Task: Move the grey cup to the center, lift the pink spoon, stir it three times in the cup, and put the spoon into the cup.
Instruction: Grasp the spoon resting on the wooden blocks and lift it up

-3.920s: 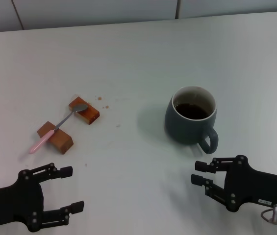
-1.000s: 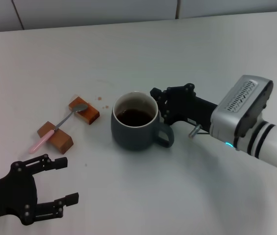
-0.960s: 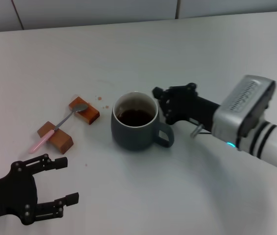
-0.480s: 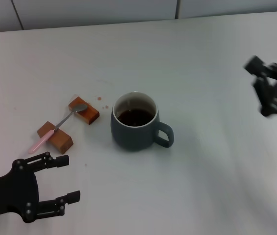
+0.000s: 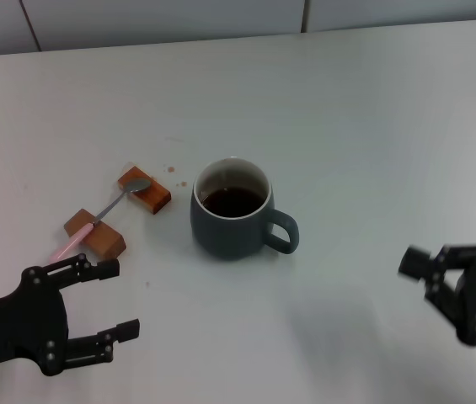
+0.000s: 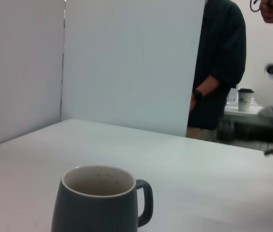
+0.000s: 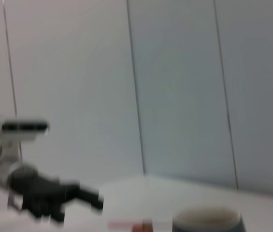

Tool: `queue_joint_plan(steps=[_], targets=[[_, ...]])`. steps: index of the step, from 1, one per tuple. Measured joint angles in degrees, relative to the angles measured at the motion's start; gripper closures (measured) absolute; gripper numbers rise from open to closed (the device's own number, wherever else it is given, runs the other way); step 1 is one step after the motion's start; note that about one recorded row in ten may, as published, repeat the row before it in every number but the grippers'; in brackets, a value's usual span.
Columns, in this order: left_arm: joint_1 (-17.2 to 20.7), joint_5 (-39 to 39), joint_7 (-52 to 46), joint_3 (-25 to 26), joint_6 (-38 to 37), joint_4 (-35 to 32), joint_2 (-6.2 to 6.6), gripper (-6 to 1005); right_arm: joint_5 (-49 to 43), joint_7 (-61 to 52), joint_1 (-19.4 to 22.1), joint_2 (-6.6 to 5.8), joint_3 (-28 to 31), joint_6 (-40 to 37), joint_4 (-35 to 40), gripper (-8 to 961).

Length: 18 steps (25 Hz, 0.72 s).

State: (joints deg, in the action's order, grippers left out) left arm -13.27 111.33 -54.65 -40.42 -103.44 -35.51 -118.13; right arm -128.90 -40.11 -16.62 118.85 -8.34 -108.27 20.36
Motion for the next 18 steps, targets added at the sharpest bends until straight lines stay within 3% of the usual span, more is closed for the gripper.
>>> queue_joint_plan(steps=[7,18], targets=[[0.1,-0.8,-0.2,0.1,0.0,0.2,0.00,260,-6.5,0.2,0.6,0.08,-0.4,6.0,0.6,891],[0.3,-0.9,-0.2,0.1,-0.3,0.1,0.00,264,-7.2,-0.7,-0.2,0.22,-2.8,11.1,0.6,623]])
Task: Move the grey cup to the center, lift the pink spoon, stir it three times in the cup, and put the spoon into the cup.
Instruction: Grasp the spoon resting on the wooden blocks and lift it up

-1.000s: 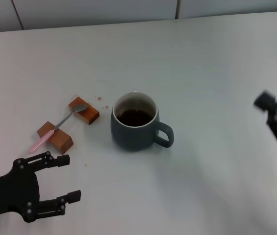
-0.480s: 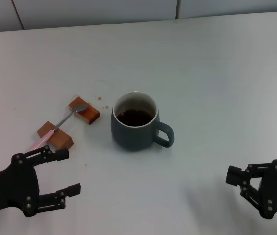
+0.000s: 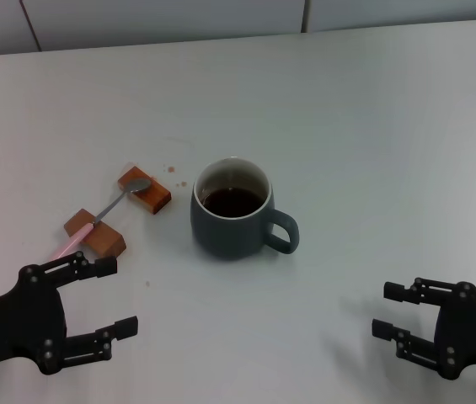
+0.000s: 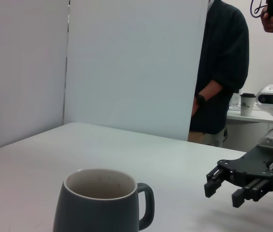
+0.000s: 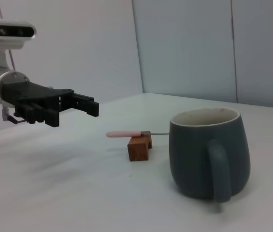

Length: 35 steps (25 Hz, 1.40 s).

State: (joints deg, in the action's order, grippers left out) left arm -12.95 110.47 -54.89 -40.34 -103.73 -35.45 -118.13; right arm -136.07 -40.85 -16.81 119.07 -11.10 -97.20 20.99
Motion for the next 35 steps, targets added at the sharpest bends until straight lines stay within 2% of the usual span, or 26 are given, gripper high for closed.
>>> queue_joint_plan(steps=[5,13,19,20,22,23,24,26,27,29,32,33,35], targets=[[0.1,0.0,0.0,0.4,-0.1,-0.1,0.00,267,0.2,0.2,0.5,0.02,0.5,-1.1,0.4,505],[0.3,0.0,0.0,0.6,-0.3,0.2,0.00,270,0.3,1.3,0.7,0.02,0.6,-2.3,0.5,201],[0.3,-0.7,-2.2,3.4,-1.3,1.0,-0.24,273,0.3,1.7,0.2,0.02,0.6,-2.2,0.6,201],[-0.1,-3.8,-8.0,7.1,-3.4,3.2,-0.15,273,0.3,1.7,0.1,0.02,0.6,-2.0,0.6,201],[-0.1,-3.8,-8.0,7.1,-3.4,3.2,-0.15,274,0.4,1.7,0.0,0.02,0.6,-2.0,0.6,201],[-0.4,-5.7,-11.9,9.0,-4.7,4.2,-0.03,275,0.4,1.7,-0.1,0.02,0.6,-2.0,0.6,201],[-0.9,-8.7,-19.8,11.7,-6.8,4.6,0.09,275,0.4,1.7,-0.3,0.02,0.6,-1.9,0.6,201],[-0.9,-8.7,-19.8,11.7,-6.8,4.6,0.09,276,0.4,1.7,-0.6,0.00,0.6,-1.9,0.6,202],[-1.3,-11.5,-33.4,15.0,-7.4,3.9,0.28,276,0.4,1.7,-0.6,0.00,0.6,-1.9,0.6,202],[-1.5,-11.7,-44.2,17.5,-6.1,3.7,0.91,277,0.5,1.7,-0.7,-0.04,0.6,-1.9,0.7,202],[-1.6,-11.5,-49.9,18.5,-4.9,3.6,1.34,279,0.7,1.6,-1.0,-0.06,0.6,-2.3,0.9,202],[-1.0,-11.1,-59.9,19.1,-2.1,3.4,2.21,279,0.7,1.5,-1.0,-0.07,0.6,-2.3,1.0,202],[-0.2,-10.6,-66.9,19.1,-0.1,3.1,2.77,280,0.8,1.3,-1.1,-0.13,0.5,-2.5,1.1,202]])
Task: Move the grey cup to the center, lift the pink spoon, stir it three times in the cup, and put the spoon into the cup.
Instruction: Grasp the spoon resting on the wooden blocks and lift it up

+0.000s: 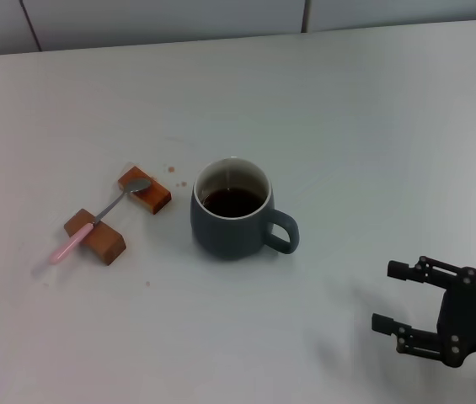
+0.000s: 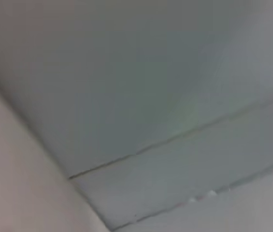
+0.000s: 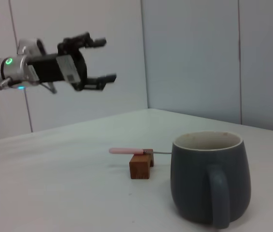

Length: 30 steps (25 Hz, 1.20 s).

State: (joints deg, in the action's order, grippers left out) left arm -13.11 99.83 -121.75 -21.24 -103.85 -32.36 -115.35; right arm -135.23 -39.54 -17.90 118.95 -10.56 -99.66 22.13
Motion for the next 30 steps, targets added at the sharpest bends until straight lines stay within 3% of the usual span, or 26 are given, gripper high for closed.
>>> queue_joint_plan(steps=[3,8,16,19,30], targets=[[2.0,1.2,-8.7,0.1,3.3,-0.3,0.72,281,0.0,0.0,-0.1,-0.01,0.0,0.0,0.0,201],[4.7,4.7,-15.8,0.1,7.6,-0.3,0.77,283,0.1,-0.2,-0.4,-0.09,-0.1,-0.5,0.1,201],[5.8,6.7,-19.0,0.2,9.6,0.9,-0.22,287,0.1,-0.8,-0.9,-0.08,-0.3,-0.6,0.1,201],[5.4,8.4,-19.3,-0.3,10.4,2.7,-1.14,288,0.1,-0.8,-0.9,-0.07,-0.2,-0.6,0.1,202],[4.2,10.4,-18.1,-0.4,14.0,7.8,-1.83,293,0.2,-0.8,-1.0,0.06,0.0,-0.7,-0.1,202]])
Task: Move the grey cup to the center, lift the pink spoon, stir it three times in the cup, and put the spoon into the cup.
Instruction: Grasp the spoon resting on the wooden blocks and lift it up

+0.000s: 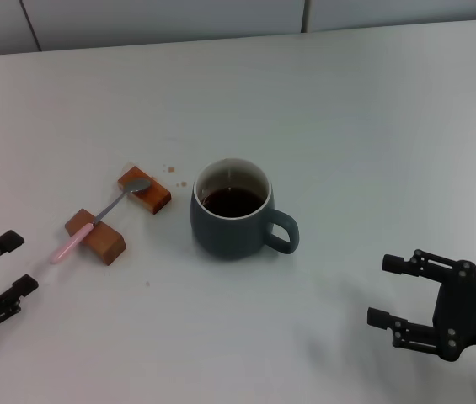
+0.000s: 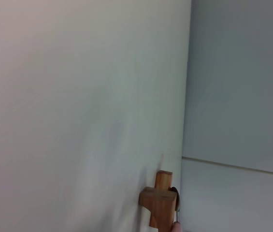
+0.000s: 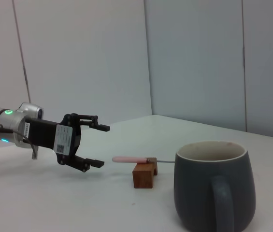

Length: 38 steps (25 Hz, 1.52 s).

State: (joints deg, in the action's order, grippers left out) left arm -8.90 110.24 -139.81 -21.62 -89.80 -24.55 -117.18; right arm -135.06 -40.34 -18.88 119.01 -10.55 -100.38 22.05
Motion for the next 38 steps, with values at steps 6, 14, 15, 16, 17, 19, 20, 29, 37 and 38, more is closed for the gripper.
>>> queue_joint_plan(steps=[6,14,15,16,17,19,20,29,37,38], targets=[[-1.4,0.0,1.0,-0.1,1.5,2.6,-0.45,296,0.2,0.0,0.0,0.00,0.0,0.0,-0.1,201],[-3.1,0.0,2.0,-0.3,3.4,4.6,-0.44,299,0.8,0.0,-0.1,-0.04,0.0,0.0,-0.2,201],[-3.5,0.1,2.1,-0.3,3.9,4.7,-0.51,300,0.8,0.0,-0.1,-0.07,0.0,0.0,-0.2,201],[-3.6,0.1,2.1,-0.2,4.1,4.8,-0.53,300,0.8,-0.1,-0.1,-0.07,0.0,0.0,-0.2,201],[-3.6,0.1,2.1,-0.2,4.1,4.8,-0.53,301,0.8,-0.1,-0.1,-0.07,0.0,0.0,-0.2,201],[-4.1,0.1,2.3,-0.2,4.7,5.5,-0.54,302,0.9,-0.1,-0.1,-0.09,0.0,0.0,-0.2,201],[-4.6,0.1,2.5,-0.2,5.3,6.0,-0.52,302,0.9,-0.1,-0.1,-0.09,0.0,0.0,-0.3,201],[-6.1,0.1,2.7,-0.3,6.4,6.7,-0.58,306,1.5,-0.3,-0.2,-0.09,0.1,-0.1,-0.3,202],[-6.3,0.0,3.0,-0.2,7.3,7.4,-0.63,310,1.6,-0.9,-0.6,-0.09,0.1,-0.1,-0.1,202],[-6.3,0.0,3.1,-0.2,7.3,7.4,-0.65,310,1.6,-0.9,-0.6,-0.09,0.1,-0.1,-0.1,201]])
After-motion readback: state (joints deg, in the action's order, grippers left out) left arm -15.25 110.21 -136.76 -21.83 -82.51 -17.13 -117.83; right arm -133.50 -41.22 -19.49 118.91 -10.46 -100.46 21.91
